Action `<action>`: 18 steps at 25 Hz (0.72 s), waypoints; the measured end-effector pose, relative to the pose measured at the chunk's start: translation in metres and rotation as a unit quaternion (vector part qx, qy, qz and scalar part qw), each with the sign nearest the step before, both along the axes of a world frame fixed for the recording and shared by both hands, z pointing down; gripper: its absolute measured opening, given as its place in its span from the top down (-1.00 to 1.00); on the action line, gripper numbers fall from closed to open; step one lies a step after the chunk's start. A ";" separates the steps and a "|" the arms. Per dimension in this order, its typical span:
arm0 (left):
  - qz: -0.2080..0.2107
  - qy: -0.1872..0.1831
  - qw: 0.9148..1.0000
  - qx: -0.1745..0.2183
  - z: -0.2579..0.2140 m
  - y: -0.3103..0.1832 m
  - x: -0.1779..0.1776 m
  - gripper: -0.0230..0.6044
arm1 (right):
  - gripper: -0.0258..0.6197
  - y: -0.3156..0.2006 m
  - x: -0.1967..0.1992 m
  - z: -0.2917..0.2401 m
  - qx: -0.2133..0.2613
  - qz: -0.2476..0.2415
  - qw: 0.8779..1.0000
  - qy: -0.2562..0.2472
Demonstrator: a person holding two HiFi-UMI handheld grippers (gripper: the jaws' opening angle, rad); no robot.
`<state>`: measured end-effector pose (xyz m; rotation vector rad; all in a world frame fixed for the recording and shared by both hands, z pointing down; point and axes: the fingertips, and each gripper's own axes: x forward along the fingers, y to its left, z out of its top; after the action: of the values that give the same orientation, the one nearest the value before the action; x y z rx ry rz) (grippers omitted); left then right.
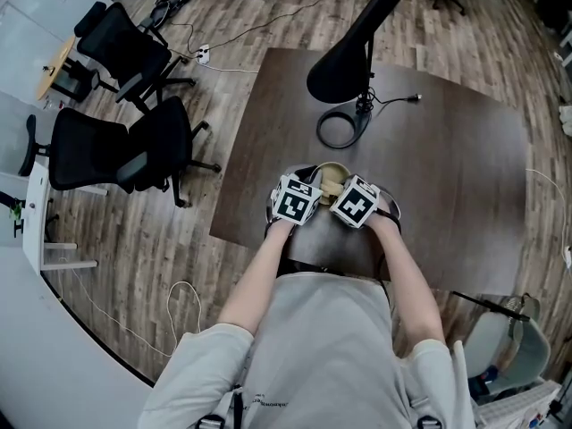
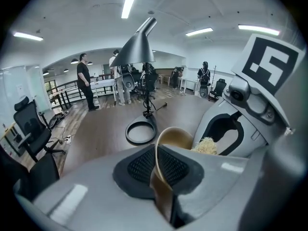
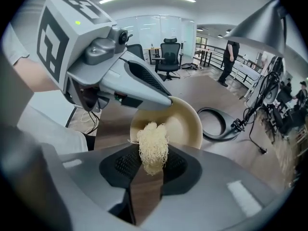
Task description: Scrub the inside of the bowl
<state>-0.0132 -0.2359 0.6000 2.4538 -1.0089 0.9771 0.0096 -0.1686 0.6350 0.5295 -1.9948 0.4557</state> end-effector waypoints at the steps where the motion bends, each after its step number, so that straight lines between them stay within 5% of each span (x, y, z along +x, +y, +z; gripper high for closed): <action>1: 0.003 0.001 1.000 0.001 0.000 0.001 0.002 0.87 | 0.52 0.000 -0.001 -0.001 -0.005 0.002 1.000 -0.006; 18: 0.027 0.010 1.000 -0.012 0.003 0.012 0.022 0.86 | 0.52 -0.029 0.026 -0.012 0.047 0.077 0.995 -0.035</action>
<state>0.0088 -0.2239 0.6030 2.4774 -0.9236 0.9752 0.0351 -0.1977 0.6225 0.7394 -2.0596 0.4814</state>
